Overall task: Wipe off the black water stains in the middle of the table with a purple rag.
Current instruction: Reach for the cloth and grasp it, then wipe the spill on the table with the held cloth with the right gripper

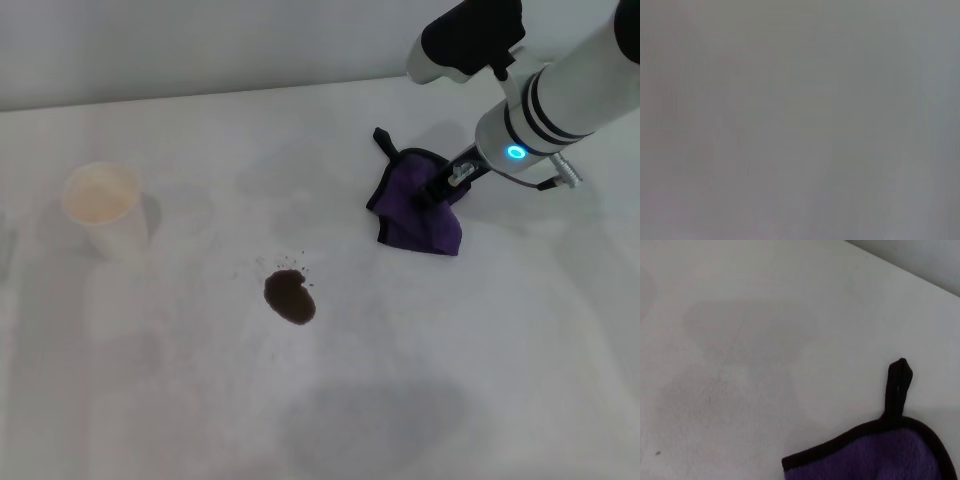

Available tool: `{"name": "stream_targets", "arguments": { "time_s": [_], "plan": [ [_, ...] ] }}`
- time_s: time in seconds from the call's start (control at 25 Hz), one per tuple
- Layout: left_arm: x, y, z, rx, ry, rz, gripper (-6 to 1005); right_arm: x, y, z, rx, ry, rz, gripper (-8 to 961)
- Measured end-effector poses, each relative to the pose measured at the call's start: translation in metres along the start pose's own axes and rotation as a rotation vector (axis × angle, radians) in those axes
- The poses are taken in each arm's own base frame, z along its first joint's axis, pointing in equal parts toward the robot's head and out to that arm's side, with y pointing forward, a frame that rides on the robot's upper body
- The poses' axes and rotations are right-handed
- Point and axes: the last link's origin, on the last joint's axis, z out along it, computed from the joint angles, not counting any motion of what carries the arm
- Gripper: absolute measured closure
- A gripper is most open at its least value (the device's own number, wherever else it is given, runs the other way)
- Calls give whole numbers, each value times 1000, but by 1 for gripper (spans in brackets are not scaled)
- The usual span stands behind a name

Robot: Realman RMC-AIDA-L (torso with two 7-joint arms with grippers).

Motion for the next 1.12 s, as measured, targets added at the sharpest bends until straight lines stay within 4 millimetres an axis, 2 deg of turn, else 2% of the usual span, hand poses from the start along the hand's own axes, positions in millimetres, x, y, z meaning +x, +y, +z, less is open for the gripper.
{"name": "stream_targets", "arguments": {
  "time_s": [0.44,0.88,0.96,1.12],
  "plan": [
    [1,-2,1,0,3,10,114,5,-1,4,2,26,17,617],
    [1,-2,1,0,3,12,114,4,-2,3,-4,29,27,740],
    [1,-2,2,0,4,12,114,3,-1,1,-6,26,17,789],
    [1,-2,2,-1,4,12,113,-7,11,-8,-79,-11,-40,822]
  ]
}}
